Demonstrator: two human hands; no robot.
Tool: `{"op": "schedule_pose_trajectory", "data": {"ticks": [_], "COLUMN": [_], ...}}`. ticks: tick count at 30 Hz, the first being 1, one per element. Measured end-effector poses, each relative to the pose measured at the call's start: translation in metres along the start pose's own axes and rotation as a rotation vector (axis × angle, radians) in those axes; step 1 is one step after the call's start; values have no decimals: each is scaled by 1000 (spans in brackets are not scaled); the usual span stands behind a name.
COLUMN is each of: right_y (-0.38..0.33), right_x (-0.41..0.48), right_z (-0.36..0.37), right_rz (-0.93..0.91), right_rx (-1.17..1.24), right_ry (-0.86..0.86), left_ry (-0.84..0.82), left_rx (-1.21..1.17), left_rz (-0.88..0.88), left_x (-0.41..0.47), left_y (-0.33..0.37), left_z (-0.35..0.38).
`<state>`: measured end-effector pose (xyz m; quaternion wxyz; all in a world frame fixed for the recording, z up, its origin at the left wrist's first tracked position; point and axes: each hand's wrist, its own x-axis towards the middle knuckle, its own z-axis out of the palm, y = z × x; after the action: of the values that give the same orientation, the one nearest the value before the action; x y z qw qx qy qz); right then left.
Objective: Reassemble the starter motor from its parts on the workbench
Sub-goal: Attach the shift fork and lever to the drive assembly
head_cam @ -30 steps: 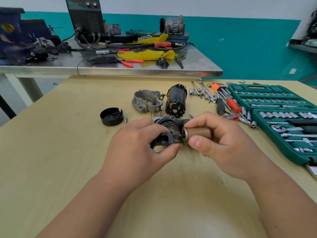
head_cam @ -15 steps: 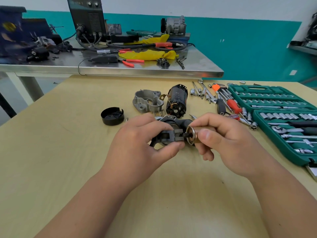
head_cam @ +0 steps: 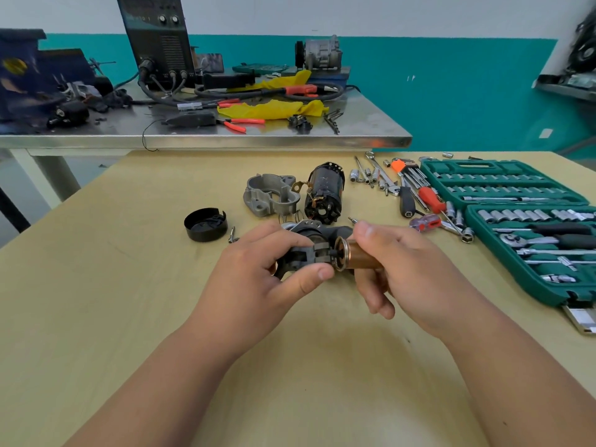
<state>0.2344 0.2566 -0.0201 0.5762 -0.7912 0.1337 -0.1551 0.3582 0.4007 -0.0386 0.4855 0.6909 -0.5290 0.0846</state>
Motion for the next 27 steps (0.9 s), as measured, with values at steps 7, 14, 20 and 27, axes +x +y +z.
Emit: {"op": "schedule_pose_trajectory", "data": {"ticks": [7, 14, 20, 27], "right_y": [-3, -6, -6, -8], "right_x": [-1, -4, -5, -6], "right_z": [1, 3, 0, 5], "right_rz": [-1, -40, -114, -200], "right_rx": [-28, -84, -216, -442], "right_ry": [9, 81, 182, 302], "left_ry": [-21, -208, -190, -189], "left_rx": [-14, -244, -59, 190], "left_rz": [-32, -162, -86, 33], "left_x": [0, -2, -4, -2], "left_y": [1, -4, -3, -5], "left_z": [0, 6, 7, 5]}}
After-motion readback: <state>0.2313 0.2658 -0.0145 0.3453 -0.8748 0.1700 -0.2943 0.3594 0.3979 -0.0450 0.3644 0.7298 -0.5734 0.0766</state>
